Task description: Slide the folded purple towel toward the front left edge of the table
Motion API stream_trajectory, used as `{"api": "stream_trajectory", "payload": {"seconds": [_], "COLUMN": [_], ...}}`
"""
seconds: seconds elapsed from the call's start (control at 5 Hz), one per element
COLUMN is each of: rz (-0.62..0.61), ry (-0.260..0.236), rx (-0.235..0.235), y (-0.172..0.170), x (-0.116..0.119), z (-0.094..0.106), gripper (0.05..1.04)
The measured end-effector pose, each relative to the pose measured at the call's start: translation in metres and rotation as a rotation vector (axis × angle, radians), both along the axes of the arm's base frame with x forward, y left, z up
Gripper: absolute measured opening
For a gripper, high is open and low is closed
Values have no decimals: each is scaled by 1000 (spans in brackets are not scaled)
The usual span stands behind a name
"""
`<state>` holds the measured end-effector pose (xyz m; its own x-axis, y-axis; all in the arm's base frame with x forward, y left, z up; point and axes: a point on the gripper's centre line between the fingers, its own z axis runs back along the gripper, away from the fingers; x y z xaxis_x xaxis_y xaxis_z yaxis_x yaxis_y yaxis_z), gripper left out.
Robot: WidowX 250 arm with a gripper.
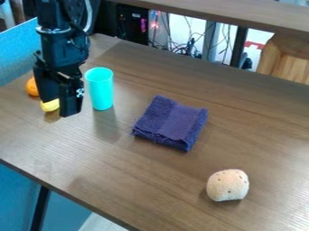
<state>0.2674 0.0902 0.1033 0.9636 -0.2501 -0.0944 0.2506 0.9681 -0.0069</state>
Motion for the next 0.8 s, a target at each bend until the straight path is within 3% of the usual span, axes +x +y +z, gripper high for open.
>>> {"api": "stream_trajectory", "payload": {"seconds": [0.2, 0.4, 0.6, 0.8], "rz": [2, 7, -9, 48], "ry": [22, 27, 8, -27], "rx": [-7, 15, 59, 150], "y": [0, -5, -25, -54], "x": [-1, 14, 40, 55], "z": [-6, -9, -14, -25], "gripper": [1001, 1001, 1001, 1001]}}
